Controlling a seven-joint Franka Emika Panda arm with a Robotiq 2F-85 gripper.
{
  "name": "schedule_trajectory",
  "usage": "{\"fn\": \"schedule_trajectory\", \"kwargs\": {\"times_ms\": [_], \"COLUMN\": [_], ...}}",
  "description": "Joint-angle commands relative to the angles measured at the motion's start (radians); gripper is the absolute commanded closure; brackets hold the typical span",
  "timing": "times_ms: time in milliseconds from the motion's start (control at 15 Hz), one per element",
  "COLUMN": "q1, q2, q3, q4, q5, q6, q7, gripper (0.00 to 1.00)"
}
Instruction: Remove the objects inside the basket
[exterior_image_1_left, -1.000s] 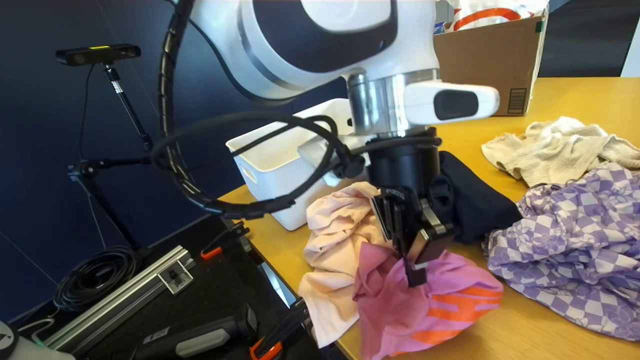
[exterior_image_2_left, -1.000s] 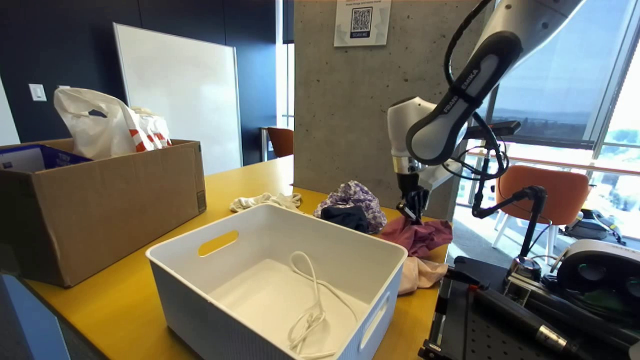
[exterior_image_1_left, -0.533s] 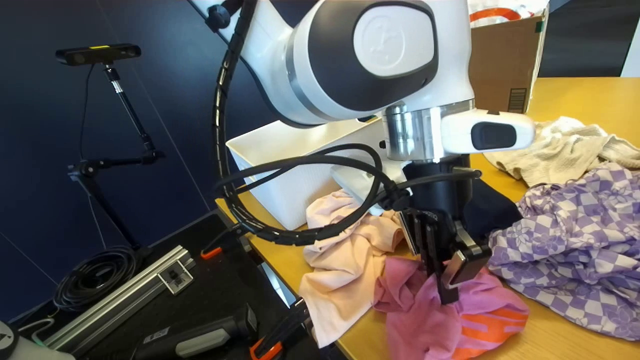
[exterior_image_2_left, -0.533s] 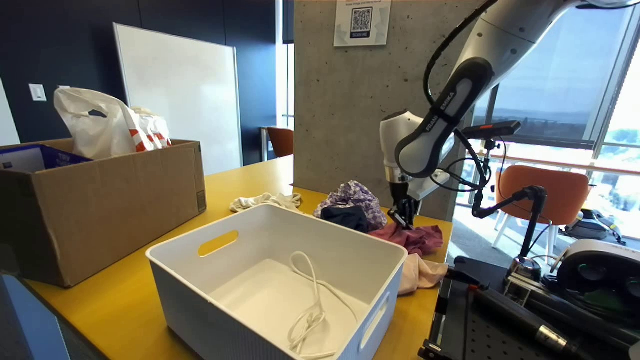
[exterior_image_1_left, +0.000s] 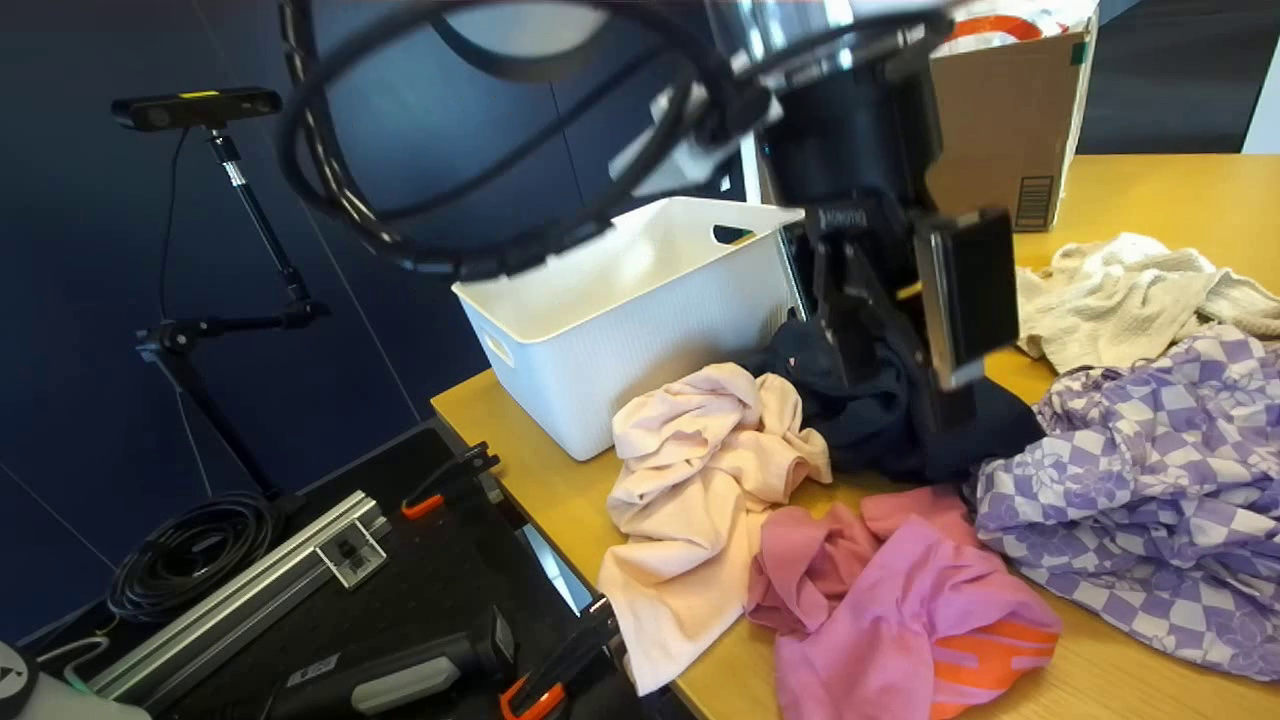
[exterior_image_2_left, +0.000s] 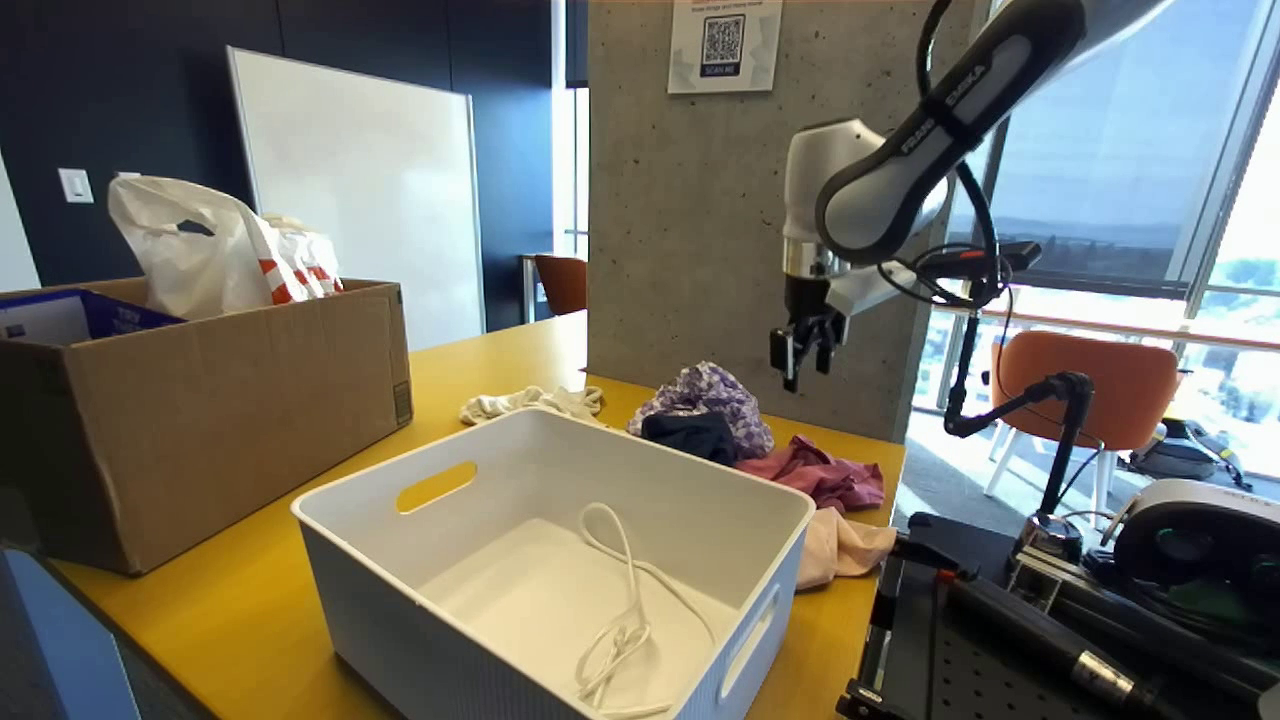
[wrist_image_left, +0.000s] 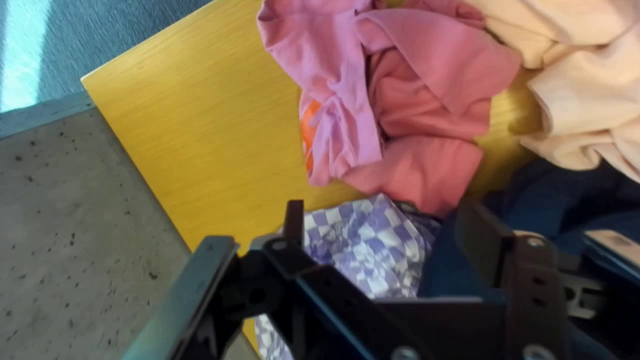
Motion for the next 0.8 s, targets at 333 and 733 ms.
{"fn": "schedule_trajectory", "kwargs": {"times_ms": [333,733], "q1": [0.051,0.040], "q2": [-0.321,-0.343], "q3": [0.110,0.108], "q4": [0.060,0.069], "q5": [0.049,0.192], "q6": [-0.222,-0.322], "q7": [-0.125,-0.229], "gripper": [0.00,0.00]}}
